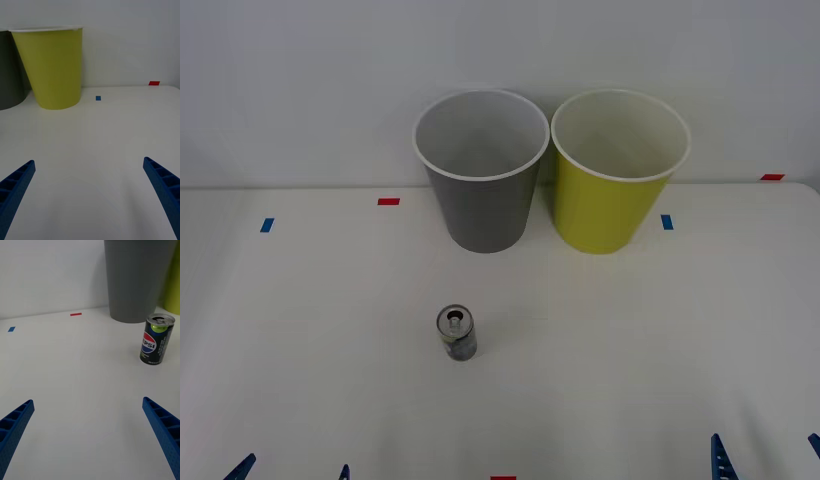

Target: Put cans in the gray bin and PET bottles in the light green bin.

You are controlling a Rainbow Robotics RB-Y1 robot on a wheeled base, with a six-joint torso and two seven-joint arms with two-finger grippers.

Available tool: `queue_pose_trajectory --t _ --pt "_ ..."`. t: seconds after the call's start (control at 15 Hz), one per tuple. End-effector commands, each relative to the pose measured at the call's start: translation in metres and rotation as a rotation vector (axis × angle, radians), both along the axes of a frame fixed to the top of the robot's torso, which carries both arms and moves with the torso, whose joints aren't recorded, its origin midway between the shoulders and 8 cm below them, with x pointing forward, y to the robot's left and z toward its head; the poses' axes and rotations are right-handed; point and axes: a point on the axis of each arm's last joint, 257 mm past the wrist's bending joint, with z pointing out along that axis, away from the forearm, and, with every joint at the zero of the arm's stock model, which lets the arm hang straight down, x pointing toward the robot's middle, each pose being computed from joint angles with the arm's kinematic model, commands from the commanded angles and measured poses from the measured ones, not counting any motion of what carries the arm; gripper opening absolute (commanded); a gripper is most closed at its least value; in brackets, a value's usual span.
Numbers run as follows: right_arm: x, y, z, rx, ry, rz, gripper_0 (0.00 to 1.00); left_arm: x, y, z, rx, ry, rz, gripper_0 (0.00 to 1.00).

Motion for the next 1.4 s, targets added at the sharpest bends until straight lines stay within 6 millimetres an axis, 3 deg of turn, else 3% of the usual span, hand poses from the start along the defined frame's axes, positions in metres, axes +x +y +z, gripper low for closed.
queue_pose_trajectory --t 0.07,0.13,0.2,0.4,0.6,0.73,1.4 --pt "0.000 0.000 0.000 0.000 0.000 0.000 1.00 0.000 0.000 0.000 0.000 0.000 0.000 1.00" --pt "0.000 0.000 0.000 0.000 0.000 0.000 1.00 0.000 0.000 0.000 0.000 0.000 0.000 1.00" --pt "0.000 0.000 0.000 0.000 0.000 0.000 1.00 -0.003 0.001 -0.016 0.001 0.027 -0.001 1.00" --pt "0.000 0.000 0.000 0.000 0.000 0.000 1.00 0.004 -0.001 0.000 0.031 -0.054 -0.073 1.00" --pt "0.000 0.000 0.000 0.000 0.000 0.000 1.00 0.012 -0.013 -0.010 0.063 -0.101 -0.215 1.00" --pt "0.000 0.000 0.000 0.000 0.000 0.000 1.00 0.023 -0.020 -0.019 0.068 -0.140 -0.289 1.00" --pt "0.000 0.000 0.000 0.000 0.000 0.000 1.00 0.081 -0.057 -0.023 -0.008 -0.175 -0.424 1.00"
